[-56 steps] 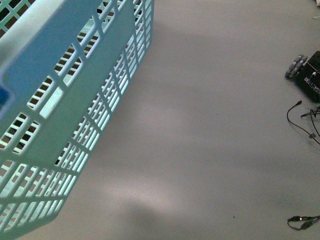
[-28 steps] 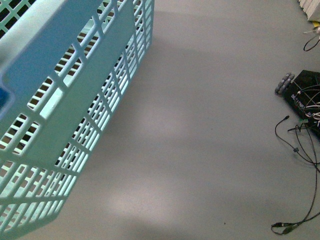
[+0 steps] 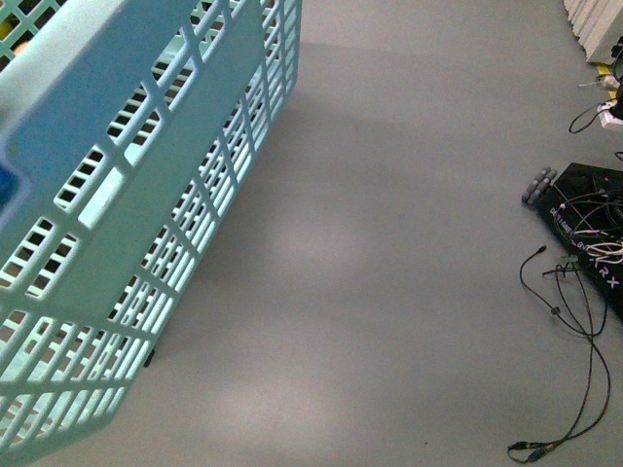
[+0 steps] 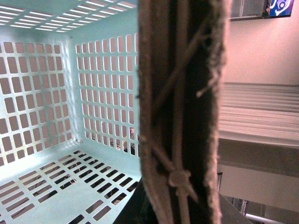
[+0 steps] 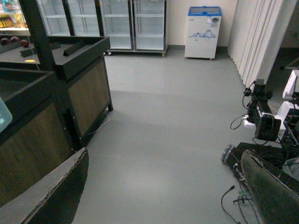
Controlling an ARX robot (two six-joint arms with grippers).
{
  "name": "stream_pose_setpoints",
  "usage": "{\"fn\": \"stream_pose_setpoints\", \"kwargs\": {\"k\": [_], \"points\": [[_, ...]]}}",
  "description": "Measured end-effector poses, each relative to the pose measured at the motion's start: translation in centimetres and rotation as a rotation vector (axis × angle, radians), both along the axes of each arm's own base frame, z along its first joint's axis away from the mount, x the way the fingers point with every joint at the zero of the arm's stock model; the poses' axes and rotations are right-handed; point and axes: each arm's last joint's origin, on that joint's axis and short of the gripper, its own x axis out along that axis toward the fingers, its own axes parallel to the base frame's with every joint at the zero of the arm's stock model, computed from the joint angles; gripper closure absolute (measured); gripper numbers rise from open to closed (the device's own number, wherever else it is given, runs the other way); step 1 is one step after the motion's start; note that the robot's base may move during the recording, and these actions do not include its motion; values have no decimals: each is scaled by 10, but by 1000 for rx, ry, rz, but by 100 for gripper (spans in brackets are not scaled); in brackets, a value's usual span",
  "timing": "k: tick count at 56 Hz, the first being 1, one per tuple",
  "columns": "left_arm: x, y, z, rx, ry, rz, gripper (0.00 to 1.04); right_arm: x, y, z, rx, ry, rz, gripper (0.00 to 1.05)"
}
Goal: Pick lemon and mango into basket
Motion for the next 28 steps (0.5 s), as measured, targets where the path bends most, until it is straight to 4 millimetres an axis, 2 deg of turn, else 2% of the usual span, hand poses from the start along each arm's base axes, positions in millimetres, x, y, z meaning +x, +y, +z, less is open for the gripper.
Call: {"fn": "stream_pose_setpoints", "kwargs": {"k": [28], "points": [[-1, -2, 1, -18, -1, -10, 100, 0, 0, 0, 0, -1, -3, 9]]}}
